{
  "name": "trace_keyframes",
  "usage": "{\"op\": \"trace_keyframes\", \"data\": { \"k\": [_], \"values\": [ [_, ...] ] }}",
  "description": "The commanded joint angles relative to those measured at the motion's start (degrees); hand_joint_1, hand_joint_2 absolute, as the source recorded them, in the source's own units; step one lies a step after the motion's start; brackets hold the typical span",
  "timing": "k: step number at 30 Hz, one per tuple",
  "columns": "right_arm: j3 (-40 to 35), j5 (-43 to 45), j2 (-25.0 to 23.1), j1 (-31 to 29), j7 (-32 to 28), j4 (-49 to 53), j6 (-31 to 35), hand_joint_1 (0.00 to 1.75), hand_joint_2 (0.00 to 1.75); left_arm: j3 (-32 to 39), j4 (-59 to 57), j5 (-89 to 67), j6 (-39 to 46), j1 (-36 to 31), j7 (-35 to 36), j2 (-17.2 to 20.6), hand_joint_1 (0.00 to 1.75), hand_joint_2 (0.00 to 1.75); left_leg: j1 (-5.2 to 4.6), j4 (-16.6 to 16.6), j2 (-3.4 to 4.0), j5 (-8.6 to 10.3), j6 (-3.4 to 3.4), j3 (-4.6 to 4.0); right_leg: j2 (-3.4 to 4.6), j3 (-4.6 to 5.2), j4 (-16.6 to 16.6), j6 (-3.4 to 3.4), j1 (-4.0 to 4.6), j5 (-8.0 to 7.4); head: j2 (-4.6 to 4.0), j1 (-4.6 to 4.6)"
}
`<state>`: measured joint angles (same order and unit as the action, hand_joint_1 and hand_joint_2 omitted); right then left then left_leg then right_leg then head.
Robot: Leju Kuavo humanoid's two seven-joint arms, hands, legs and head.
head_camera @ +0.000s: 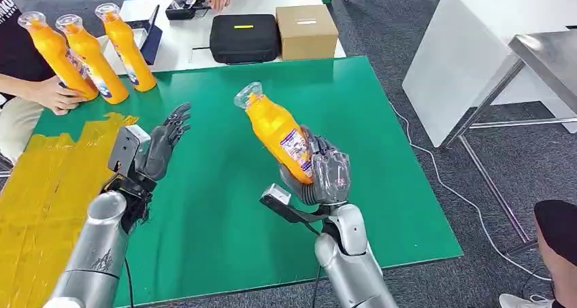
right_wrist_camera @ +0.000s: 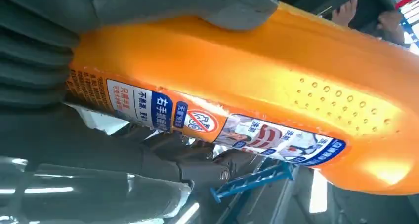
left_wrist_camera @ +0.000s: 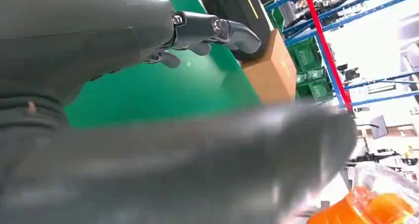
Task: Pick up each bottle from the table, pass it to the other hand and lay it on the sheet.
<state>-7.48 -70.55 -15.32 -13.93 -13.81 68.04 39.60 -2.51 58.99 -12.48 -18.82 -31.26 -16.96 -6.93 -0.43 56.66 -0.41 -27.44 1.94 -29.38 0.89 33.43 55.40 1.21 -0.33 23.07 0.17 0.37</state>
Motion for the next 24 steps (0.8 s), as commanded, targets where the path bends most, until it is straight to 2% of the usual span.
{"op": "trace_keyframes", "data": {
  "k": [1, 7, 13, 24],
  "values": [
    [5.42, -0.56, -2.71, -2.35, -1.44, -1.21, 0.40, 1.75, 1.75, -5.55, -2.32, -0.70, -0.06, -0.38, -0.38, -2.20, 0.00, 1.75, 0.03, -0.03, -0.11, -0.02, -0.12, 0.06, -0.20, -0.12, -0.05, -0.01, 0.03, 0.06, 0.00, 0.00],
    [4.47, -1.02, -3.09, -3.47, -1.58, -3.82, 0.40, 1.75, 1.75, -7.69, -0.83, -0.26, 0.56, 1.45, -0.77, -2.58, 0.00, 1.75, 0.03, -0.05, 0.01, -0.04, -0.15, 0.08, -0.09, -0.13, -0.07, -0.02, 0.03, 0.04, 0.00, 0.00],
    [1.96, -0.79, -3.14, -4.96, -1.07, -6.21, 0.40, 1.75, 1.75, -12.71, 5.57, -0.31, 0.39, 5.77, -1.91, -3.88, 0.00, 1.75, 0.01, -0.03, 0.01, -0.02, -0.08, 0.00, -0.04, -0.04, -0.04, -0.01, 0.01, 0.02, 0.00, -0.02],
    [-4.14, 2.36, -2.84, -7.41, -1.14, -12.83, 0.40, 1.75, 1.75, -14.90, 5.03, 5.34, 0.31, 4.24, 1.02, -4.32, 0.00, 1.75, 0.06, -0.04, 0.13, -0.05, -0.14, 0.03, 0.05, -0.05, -0.06, -0.03, 0.05, -0.01, 0.00, -0.02]
  ]
}}
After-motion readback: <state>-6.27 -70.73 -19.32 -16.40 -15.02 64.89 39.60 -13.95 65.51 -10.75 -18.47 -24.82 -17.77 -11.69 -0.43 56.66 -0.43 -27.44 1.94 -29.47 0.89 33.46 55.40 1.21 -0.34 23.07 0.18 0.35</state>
